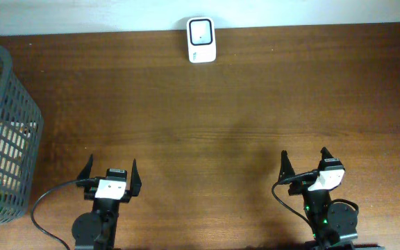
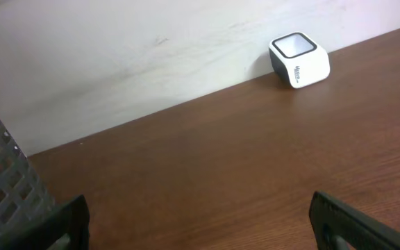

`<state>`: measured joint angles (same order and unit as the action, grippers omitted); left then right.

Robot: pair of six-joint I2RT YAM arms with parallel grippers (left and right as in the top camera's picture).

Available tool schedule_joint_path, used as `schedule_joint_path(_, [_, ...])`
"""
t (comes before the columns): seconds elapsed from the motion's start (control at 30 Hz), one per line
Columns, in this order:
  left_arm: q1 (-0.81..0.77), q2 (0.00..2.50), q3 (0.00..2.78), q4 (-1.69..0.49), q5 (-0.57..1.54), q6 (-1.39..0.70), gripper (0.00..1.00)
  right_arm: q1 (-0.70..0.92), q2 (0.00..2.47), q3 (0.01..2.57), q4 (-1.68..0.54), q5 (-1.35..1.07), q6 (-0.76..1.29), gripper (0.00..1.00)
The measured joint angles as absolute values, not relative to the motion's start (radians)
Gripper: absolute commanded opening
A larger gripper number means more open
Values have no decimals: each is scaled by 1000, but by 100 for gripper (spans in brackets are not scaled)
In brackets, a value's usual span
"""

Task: Scan the item barcode
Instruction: 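Reach the left gripper into the grey basket toward the green-capped jar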

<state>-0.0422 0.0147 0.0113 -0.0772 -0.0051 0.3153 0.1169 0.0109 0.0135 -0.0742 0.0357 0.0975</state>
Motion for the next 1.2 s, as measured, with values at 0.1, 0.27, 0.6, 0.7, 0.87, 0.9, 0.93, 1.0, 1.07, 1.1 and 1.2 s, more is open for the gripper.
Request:
schedule_joint_path(0.1, [-33, 16, 11, -52, -357, 313, 99, 91, 11, 14, -71, 65, 97, 98])
schedule_joint_path(0.27, [-31, 16, 11, -49, -665, 313, 99, 88, 11, 14, -70, 82, 97, 98])
schedule_joint_path(0.6, [-31, 16, 11, -49, -686, 313, 99, 88, 11, 14, -70, 82, 97, 98])
schedule_joint_path(0.7, [-31, 16, 11, -49, -686, 313, 99, 88, 11, 14, -70, 82, 97, 98])
schedule_joint_path(0.87, [-31, 16, 11, -49, -686, 313, 99, 88, 11, 14, -70, 82, 97, 98])
schedule_joint_path(0.9, [-31, 16, 11, -49, -686, 313, 99, 88, 11, 14, -70, 82, 97, 98])
schedule_joint_path(0.93, [-31, 16, 11, -49, -686, 313, 99, 88, 11, 14, -70, 82, 97, 98])
schedule_joint_path(1.0, [-31, 16, 11, -49, -686, 313, 99, 88, 11, 14, -70, 82, 97, 98])
schedule_joint_path(1.07, [-31, 16, 11, -49, -686, 313, 99, 88, 11, 14, -70, 82, 97, 98])
schedule_joint_path(1.1, [-31, 16, 11, -49, -680, 311, 99, 88, 11, 14, -70, 82, 97, 98])
schedule_joint_path(1.2, [-30, 16, 13, -58, -356, 96, 99, 88, 11, 14, -70, 82, 97, 98])
